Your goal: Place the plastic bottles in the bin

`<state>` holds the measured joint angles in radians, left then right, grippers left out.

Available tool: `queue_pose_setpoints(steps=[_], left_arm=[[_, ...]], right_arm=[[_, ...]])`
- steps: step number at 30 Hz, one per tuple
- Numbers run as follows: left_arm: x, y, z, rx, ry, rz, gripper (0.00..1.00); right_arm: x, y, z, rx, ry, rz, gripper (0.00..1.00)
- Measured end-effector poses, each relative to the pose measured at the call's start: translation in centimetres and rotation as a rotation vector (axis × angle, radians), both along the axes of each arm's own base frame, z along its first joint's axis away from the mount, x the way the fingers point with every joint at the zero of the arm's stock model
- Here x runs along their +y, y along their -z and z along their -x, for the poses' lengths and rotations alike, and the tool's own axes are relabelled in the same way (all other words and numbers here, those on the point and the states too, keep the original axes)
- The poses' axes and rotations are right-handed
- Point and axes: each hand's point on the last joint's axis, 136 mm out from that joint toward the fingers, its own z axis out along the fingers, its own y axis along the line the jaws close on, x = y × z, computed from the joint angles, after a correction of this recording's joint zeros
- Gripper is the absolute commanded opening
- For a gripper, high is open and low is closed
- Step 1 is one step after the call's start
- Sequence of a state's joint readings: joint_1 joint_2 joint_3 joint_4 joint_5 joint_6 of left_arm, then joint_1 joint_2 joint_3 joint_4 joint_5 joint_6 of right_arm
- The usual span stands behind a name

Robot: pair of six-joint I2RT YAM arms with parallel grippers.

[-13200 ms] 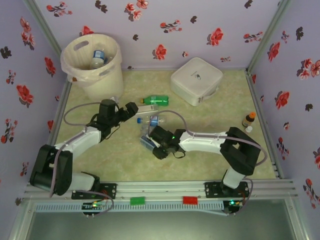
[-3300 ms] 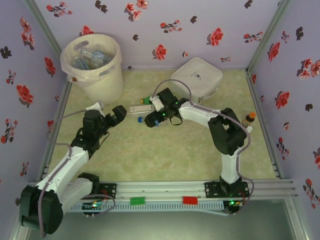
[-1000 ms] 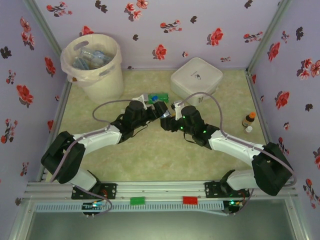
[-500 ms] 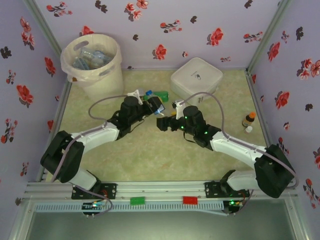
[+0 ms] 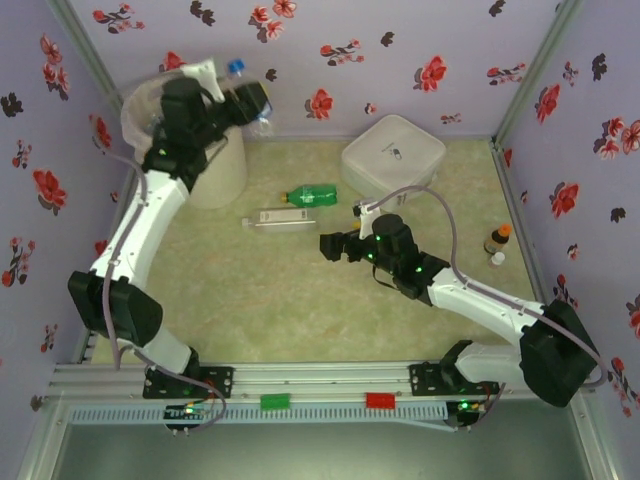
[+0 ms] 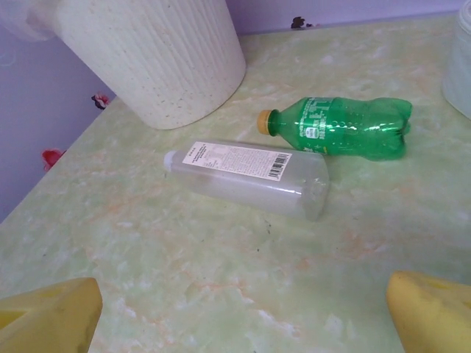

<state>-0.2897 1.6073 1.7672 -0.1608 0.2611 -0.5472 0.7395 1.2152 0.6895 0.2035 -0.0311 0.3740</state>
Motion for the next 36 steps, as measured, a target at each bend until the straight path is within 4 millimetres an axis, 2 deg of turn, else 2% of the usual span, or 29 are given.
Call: queue_pose_setpoints(steps=[3, 5, 7, 10, 15, 18, 24, 28, 32, 34, 36], left_arm=[[2.3, -4.1, -0.9, -0.079, -0.035, -0.053, 0.56], [3.8, -5.2, -1.8, -0.098, -0.068, -0.073, 0.55], [5.5, -5.3, -3.1, -0.095, -0.106, -0.091, 0.55], [7.9, -3.9, -5.9, -0.063, -0.179, -0.124, 0.55], [10.0, 1.1, -10.2, 0.026, -0.274, -0.179, 0.55], [11.0, 4.3, -12.3, 0.081, -0.33, -0.205, 0.55], [13.3, 8.3, -14.7, 0.161, -0.429, -0.206, 0.58], [14.3, 9.1, -15.0, 0.195, -0.472, -0.171, 0.61], [15.1, 9.1, -15.0, 0.213, -0.512, -0.137, 0.71], [15.7, 9.4, -14.9, 0.23, -0.53, -0.125, 0.81], [16.4, 9.8, -14.8, 0.25, -0.55, -0.108, 1.0]], right_arm=[[-0.2, 0.4, 0.0, 0.008, 0.005, 0.016, 1.0], [-0.3, 0.6, 0.1, 0.013, 0.007, 0.026, 1.0], [-0.4, 0.8, 0.1, 0.02, 0.009, 0.034, 1.0], [-0.6, 1.0, 0.1, 0.028, 0.014, 0.048, 1.0], [-1.1, 1.1, 0.3, 0.033, 0.026, 0.068, 1.0], [-1.6, 0.2, 0.5, 0.015, 0.04, 0.061, 1.0], [-2.6, -2.1, 0.8, -0.04, 0.065, 0.039, 0.99], [-3.1, -2.3, 1.0, -0.049, 0.074, 0.047, 1.0], [-3.6, -2.0, 1.2, -0.046, 0.086, 0.058, 1.0], [-3.6, -1.9, 1.2, -0.044, 0.088, 0.063, 1.0], [-3.7, -1.7, 1.2, -0.044, 0.088, 0.073, 1.0]])
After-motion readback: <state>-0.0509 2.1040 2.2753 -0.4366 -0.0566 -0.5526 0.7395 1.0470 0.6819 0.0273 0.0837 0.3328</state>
